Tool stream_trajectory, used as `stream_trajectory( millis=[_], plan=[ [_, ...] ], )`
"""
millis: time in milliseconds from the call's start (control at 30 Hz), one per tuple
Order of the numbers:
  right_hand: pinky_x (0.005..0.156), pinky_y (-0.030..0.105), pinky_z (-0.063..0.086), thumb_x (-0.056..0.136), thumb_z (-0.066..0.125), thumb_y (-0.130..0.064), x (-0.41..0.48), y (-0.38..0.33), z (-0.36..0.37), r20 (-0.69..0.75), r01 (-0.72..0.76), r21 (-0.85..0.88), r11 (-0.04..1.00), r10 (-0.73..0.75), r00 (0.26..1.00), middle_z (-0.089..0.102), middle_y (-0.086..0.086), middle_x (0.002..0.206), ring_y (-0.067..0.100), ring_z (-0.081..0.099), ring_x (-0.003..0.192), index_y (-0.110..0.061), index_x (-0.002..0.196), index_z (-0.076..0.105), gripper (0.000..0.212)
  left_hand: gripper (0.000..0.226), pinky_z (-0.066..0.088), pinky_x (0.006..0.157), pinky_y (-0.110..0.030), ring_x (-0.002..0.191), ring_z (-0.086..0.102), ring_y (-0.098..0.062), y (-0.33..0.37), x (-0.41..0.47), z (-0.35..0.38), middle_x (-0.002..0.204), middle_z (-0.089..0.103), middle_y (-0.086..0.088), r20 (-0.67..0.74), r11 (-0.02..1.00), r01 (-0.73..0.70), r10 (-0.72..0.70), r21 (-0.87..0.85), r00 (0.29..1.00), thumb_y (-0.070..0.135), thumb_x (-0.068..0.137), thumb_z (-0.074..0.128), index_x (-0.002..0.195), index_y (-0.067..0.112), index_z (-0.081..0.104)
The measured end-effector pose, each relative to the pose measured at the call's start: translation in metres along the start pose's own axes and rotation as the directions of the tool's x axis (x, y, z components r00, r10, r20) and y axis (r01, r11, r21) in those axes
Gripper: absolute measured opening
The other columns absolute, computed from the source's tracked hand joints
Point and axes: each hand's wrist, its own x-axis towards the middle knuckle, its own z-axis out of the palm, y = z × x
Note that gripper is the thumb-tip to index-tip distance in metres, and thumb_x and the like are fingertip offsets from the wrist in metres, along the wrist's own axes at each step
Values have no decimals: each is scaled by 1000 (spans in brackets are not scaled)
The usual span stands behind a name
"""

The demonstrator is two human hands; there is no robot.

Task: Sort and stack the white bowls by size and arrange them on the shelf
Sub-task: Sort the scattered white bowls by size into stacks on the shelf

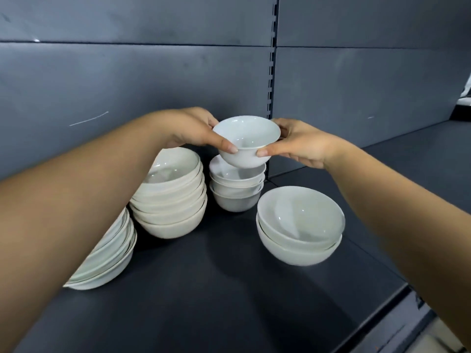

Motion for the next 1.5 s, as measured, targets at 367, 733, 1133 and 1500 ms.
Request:
stream_trajectory(
  millis=[367, 733, 1133, 1500],
  plan=[
    [101, 32, 42, 64, 81, -21, 43, 38, 2, 33, -158, -287, 945, 174, 984, 65, -6, 107, 13, 57, 108, -24, 99, 57, 42, 100, 45, 98, -42, 106, 62, -29, -16, 38, -2, 110, 68, -11, 119, 909, 190, -249, 370, 961, 59, 20, 84, 103, 6, 67],
    [98, 32, 46, 63, 83, -19, 44, 45, 4, 101, -178, -261, 949, 210, 972, 65, -3, 111, 14, 59, 108, -14, 115, 55, 60, 100, 47, 97, -46, 102, 64, -31, -16, 48, 0, 106, 70, -13, 135, 838, 196, -304, 510, 943, 59, 20, 86, 102, 5, 67],
    [82, 15, 47, 69, 77, -9, 42, 41, 3, 153, -76, -340, 938, 135, 979, 63, -16, 92, 0, 59, 88, -29, 86, 56, 34, 63, 51, 80, -35, 92, 64, -30, -22, 54, 12, 100, 69, -10, 72, 753, 200, -312, 627, 947, 47, 55, 82, 100, 6, 66],
    [113, 34, 27, 68, 77, -35, 10, 36, -13, -58, -245, -201, 948, 238, 970, 34, -2, 148, 15, 34, 135, -14, 144, 25, 95, 80, 37, 90, -28, 94, 50, -19, 2, 17, 7, 101, 50, -1, -96, 856, 90, -48, 508, 994, 77, 48, 55, 97, 14, 50]
  ],
)
